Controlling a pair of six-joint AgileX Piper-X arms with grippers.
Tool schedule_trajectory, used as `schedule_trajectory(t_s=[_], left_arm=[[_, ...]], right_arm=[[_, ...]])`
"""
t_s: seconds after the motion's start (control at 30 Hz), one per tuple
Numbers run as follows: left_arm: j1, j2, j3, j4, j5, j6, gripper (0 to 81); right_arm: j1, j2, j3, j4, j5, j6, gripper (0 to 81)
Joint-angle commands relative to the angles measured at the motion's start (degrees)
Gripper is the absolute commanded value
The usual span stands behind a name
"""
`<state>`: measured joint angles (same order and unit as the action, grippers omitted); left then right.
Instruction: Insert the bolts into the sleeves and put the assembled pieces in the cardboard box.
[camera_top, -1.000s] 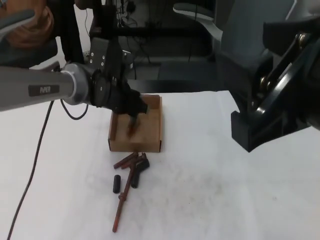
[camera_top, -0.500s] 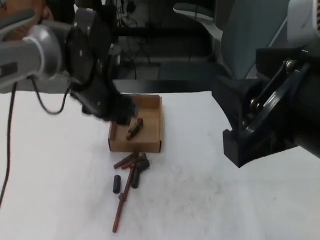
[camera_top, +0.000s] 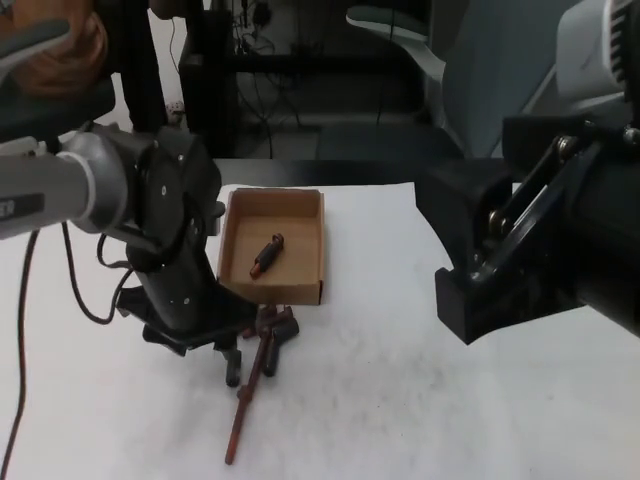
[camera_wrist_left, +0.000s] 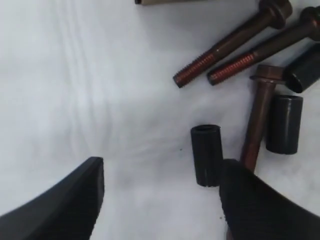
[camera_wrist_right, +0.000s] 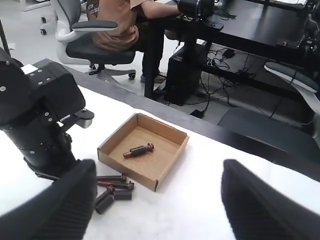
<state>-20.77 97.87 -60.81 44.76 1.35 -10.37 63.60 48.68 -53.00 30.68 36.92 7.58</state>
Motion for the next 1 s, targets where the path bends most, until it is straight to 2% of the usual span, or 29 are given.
schedule_trajectory(t_s=[0.0,0.2,0.33,0.43,0.87,0.93,0.97], left_arm=[[-1.2,0.6,0.0,-3.6,0.1,-2.1,61.6],[-2.9,2.4,-0.1,-6.4,0.1,-5.2,61.6],[-2.8,3.6,-0.1,-5.9,-0.4,-5.2,61.6],[-2.7,3.6,-0.1,-5.3,-3.5,-5.3,61.6],[-2.5,8.2,0.0,-4.9,-4.3,-5.3,61.3],[-2.5,9.0,0.0,-5.7,-4.2,-5.3,53.6],[-2.5,9.2,0.0,-6.3,-4.2,-5.3,44.9]], right_arm=[[0.1,0.1,-0.1,-0.1,-0.4,0.2,66.4],[0.1,0.1,-0.1,0.1,-0.4,0.2,66.4],[0.1,0.1,-0.1,1.2,-0.4,0.2,66.4],[0.1,0.1,-0.1,2.0,-0.4,0.2,66.4],[0.1,0.1,-0.1,2.1,-0.4,0.2,66.4],[0.1,0.1,-0.1,2.1,-0.4,0.2,66.4],[0.1,0.1,-0.1,2.1,-0.4,0.4,66.4]])
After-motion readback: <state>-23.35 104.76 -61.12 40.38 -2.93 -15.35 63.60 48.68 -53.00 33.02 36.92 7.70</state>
